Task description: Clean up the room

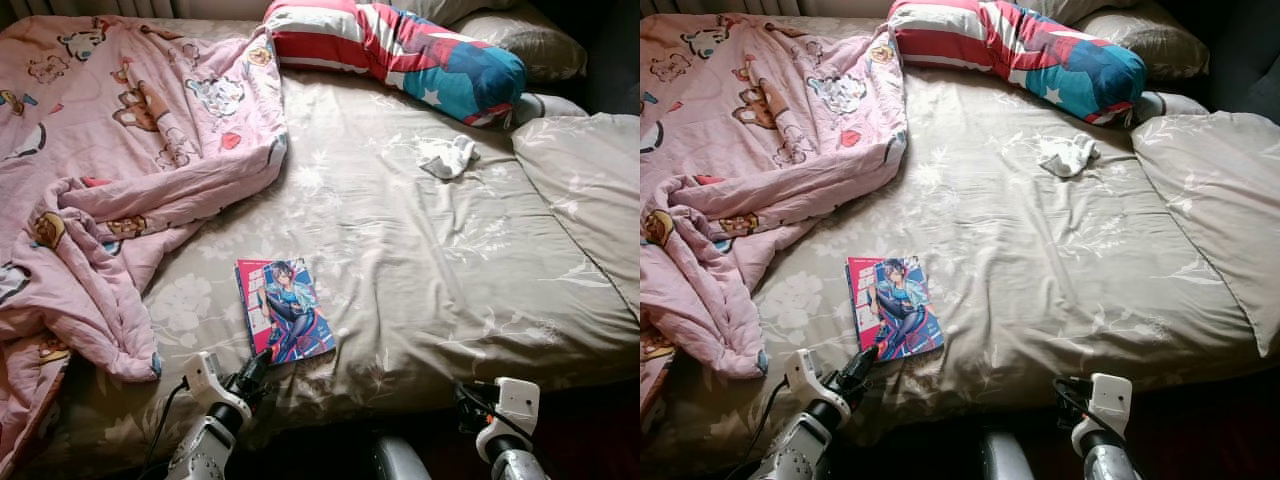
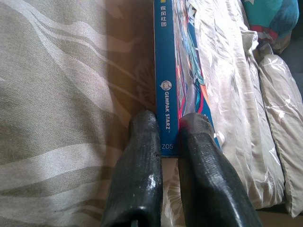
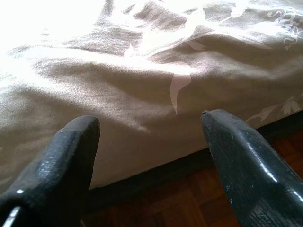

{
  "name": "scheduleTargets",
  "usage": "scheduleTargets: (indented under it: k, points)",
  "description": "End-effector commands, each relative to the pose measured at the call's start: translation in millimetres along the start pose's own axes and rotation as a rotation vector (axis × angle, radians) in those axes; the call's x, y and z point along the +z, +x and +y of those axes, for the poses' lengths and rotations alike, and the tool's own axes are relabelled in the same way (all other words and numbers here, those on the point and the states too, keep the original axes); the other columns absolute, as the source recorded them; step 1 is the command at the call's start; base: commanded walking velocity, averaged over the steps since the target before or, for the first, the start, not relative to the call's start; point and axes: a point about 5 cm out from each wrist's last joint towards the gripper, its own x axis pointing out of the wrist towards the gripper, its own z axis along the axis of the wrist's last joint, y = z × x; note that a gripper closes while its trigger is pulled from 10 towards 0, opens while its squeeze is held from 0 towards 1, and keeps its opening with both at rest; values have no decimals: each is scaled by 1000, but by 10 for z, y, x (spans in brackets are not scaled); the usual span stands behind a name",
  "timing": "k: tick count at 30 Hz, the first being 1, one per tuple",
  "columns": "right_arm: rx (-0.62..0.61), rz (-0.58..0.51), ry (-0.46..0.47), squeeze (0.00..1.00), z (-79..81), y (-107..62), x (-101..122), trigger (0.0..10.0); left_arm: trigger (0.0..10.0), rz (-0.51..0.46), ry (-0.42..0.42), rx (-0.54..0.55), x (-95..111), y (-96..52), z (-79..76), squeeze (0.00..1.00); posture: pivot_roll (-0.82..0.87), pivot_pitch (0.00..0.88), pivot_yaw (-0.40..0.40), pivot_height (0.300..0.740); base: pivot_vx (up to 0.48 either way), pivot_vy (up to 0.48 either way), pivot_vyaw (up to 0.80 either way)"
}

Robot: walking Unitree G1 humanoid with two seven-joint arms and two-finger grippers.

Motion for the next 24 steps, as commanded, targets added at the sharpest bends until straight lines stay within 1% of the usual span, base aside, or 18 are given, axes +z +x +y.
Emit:
scheduleTargets:
  k: [1, 9, 10, 11, 12, 13, 14, 15, 21, 24]
  points:
    - [-24, 26, 2, 0, -70, -49, -78, 10000, 0, 14, -6, -6, -57, -31, 4, 0, -69, 273, -143, 587, 0, 0, 0]
    - [-24, 26, 2, 0, -70, -49, -78, 10000, 0, 14, -6, -6, -57, -31, 4, 0, -69, 273, -143, 587, 0, 0, 0]
    - [-24, 25, 2, 0, -66, -45, -80, 10000, 0, -3, 6, -13, -14, -29, -9, 0, -66, 270, -142, 587, 0, 0, 0]
    - [-24, 25, 2, 0, -66, -45, -80, 10000, 0, -3, 6, -13, -14, -29, -9, 0, -66, 270, -142, 587, 0, 0, 0]
    - [-25, 54, 19, 0, 3, -46, -155, 10000, 10000, -114, 104, -77, 305, -4, -186, 0, -24, 186, -78, 587, 0, 0, 0]
    - [-25, 54, 19, 0, 3, -46, -155, 10000, 10000, -114, 104, -77, 305, -4, -186, 0, -24, 186, -78, 587, 0, 0, 0]
    - [-24, 64, 24, 0, 26, -48, -180, 10000, 10000, -144, 123, -95, 386, -14, -242, 0, -24, 186, -78, 587, 0, 0, 0]
    - [-22, 70, 27, 0, 43, -54, -198, 10000, 10000, -158, 129, -103, 425, -30, -265, 0, -20, 185, -77, 587, 0, 0, 0]
    - [-16, 70, 29, 0, 65, -60, -210, 10000, 10000, -168, 135, -113, 459, -41, -290, 0, -18, 189, -76, 587, 0, 0, 0]
    - [-18, 70, 30, 0, 68, -55, -213, 10000, 10000, -167, 143, -105, 493, -75, -336, 0, -17, 195, -77, 587, 0, 0, 0]
